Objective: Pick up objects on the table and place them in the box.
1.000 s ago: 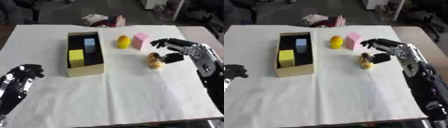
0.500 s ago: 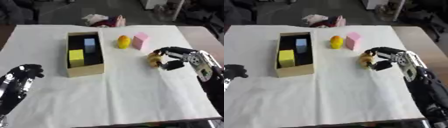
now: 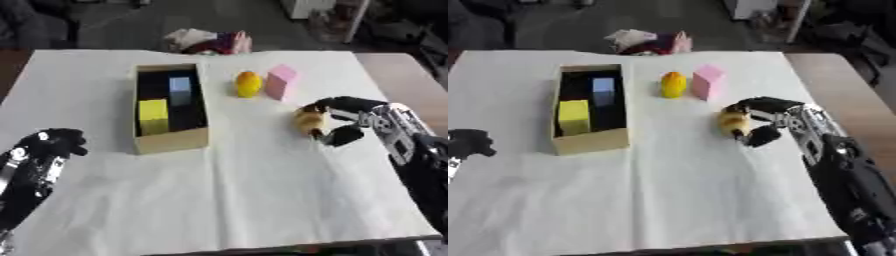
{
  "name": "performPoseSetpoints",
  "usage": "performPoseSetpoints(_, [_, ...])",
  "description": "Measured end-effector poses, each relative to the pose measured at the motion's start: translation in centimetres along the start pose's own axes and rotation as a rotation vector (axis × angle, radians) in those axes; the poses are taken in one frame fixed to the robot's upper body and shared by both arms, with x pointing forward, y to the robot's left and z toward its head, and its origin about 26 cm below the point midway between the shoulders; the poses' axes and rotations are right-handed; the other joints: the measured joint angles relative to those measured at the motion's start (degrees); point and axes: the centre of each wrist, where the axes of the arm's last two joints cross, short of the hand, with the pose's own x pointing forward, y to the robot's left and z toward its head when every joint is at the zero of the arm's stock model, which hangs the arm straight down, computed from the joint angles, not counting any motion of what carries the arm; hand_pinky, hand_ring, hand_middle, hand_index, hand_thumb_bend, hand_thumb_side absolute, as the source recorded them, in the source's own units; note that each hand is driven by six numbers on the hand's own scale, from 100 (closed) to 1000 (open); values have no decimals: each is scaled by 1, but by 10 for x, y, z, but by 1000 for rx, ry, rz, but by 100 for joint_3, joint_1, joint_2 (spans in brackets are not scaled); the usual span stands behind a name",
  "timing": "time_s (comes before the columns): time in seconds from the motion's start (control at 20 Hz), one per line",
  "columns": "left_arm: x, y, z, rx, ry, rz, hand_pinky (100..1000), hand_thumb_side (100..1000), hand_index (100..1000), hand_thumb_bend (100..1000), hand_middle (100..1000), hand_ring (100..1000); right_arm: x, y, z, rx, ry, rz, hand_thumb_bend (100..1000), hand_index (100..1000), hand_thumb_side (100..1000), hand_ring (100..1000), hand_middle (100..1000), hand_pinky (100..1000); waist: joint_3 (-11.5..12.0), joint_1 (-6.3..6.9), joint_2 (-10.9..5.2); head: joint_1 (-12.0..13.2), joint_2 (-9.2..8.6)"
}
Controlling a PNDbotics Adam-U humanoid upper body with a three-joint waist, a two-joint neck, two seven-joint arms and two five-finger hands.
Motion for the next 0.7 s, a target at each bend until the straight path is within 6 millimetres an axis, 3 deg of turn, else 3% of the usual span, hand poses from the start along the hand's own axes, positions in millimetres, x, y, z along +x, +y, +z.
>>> performPoseSetpoints(0.15, [0, 0, 0, 0, 0, 0, 785, 692, 742, 100, 617, 625, 3, 2, -4, -30, 1, 26, 150, 836, 100, 733, 662, 822, 3, 0, -1, -10, 0])
performPoseSetpoints(0.2, [0, 0, 0, 0, 0, 0, 785, 691, 742, 100, 618, 625, 3, 3, -4, -38, 3, 33, 174, 581, 100, 583, 411, 755, 3, 0, -2, -16, 0])
performPoseSetpoints(0.25, [0, 0, 0, 0, 0, 0, 785, 691, 742, 100, 618, 625, 4, 3, -5, -61, 4, 35, 174, 581, 100, 583, 411, 755, 3, 1, -3, -18, 0])
performPoseSetpoints(0.3, [0, 0, 0, 0, 0, 0, 785, 691, 742, 100, 618, 625, 5, 3, -6, -93, 8, 37, 177, 487, 100, 534, 318, 725, 3, 2, -2, -18, 0])
performPoseSetpoints(0.4, [0, 0, 0, 0, 0, 0, 785, 691, 742, 100, 618, 625, 8, 4, -8, -170, 15, 39, 172, 424, 100, 501, 257, 702, 4, 11, 0, -18, 0])
performPoseSetpoints(0.45, [0, 0, 0, 0, 0, 0, 785, 691, 742, 100, 618, 625, 9, 3, -9, -211, 15, 41, 100, 411, 100, 494, 244, 699, 5, 16, 2, -19, 0])
performPoseSetpoints(0.5, [0, 0, 0, 0, 0, 0, 785, 691, 742, 100, 618, 625, 11, 1, -10, -256, 13, 46, 152, 407, 100, 493, 238, 698, 6, 19, 2, -19, 0])
performPoseSetpoints(0.7, [0, 0, 0, 0, 0, 0, 785, 690, 742, 100, 619, 625, 22, -36, -12, -425, -29, 88, 151, 397, 100, 490, 232, 700, 11, 13, 0, -21, 0])
